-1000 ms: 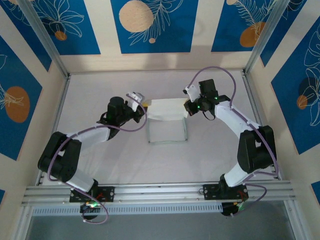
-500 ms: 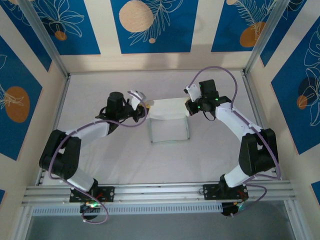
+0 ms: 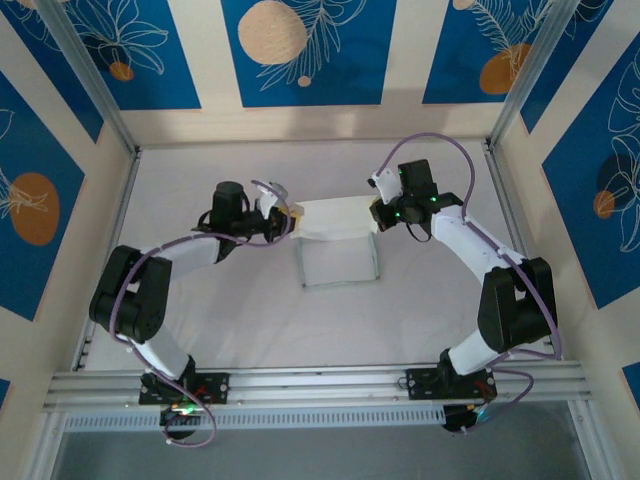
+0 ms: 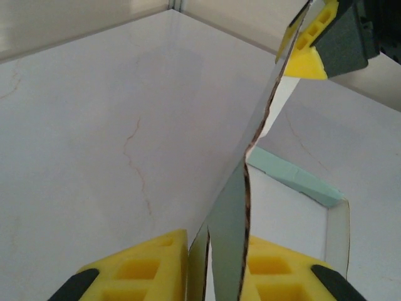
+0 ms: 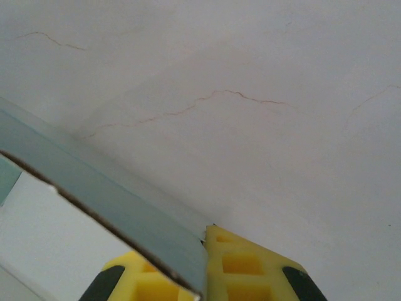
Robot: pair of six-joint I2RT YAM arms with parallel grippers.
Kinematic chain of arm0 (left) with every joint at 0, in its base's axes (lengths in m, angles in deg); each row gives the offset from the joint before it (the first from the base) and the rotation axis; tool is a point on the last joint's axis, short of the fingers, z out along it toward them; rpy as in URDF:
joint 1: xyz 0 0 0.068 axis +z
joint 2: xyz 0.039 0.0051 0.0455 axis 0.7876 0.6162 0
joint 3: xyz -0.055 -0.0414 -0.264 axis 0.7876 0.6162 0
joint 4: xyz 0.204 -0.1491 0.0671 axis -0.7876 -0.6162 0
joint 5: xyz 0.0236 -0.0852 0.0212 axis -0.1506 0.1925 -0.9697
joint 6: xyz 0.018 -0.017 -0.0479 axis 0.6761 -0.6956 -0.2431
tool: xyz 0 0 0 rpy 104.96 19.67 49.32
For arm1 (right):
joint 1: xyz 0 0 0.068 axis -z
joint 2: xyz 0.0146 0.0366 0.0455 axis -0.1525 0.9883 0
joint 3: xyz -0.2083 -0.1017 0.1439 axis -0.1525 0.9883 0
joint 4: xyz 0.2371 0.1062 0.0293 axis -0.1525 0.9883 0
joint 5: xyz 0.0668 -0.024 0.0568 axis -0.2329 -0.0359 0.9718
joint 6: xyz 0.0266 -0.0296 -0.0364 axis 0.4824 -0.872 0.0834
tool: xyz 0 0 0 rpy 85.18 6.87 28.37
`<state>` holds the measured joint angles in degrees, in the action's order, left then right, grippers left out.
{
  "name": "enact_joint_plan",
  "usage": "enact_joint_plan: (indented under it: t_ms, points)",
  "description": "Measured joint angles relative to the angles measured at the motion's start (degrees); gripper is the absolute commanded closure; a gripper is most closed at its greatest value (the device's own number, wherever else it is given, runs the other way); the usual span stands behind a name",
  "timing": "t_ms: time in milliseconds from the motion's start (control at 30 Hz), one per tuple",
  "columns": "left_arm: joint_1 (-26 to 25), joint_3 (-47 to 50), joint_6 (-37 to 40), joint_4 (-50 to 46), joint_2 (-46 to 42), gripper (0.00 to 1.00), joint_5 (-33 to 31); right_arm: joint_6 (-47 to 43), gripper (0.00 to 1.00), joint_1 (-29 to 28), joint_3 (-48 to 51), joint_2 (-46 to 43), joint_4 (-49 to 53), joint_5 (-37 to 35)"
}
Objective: Fold the paper box
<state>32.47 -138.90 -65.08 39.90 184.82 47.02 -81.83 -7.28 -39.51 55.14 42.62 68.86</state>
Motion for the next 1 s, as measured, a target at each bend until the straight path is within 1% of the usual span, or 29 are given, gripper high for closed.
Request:
enact_joint_plan:
  t_ms: [300,500,633,700,867,1000]
  points:
    - [1.0,1.1,0.0,0.4,0.0,0.78,-1.2,0.0,1.0,0.2,0.0,0.0,0.0,0.4]
    - [1.2,1.5,-0.8,1.2,0.7,0.89,-1.2,0.0,1.0,0.2,0.0,0.0,0.0,0.4]
    - [1.3,1.5,-1.6,2.8,1.8,0.99,-1.0,0.0,1.0,0.1,0.0,0.0,0.4,0.4]
    - [1.3,1.5,-1.8,3.1,1.9,1.0,-1.0,0.0,1.0,0.0,0.0,0.2,0.6,0.4]
    - [1.2,1.5,-1.0,3.1,1.9,1.0,-2.4,0.2,0.87,0.0,0.0,0.2,1.1,0.8]
    - [1.2,1.7,1.0,1.8,1.3,1.0,-5.4,0.1,0.77,0.2,0.0,0.2,1.6,2.4]
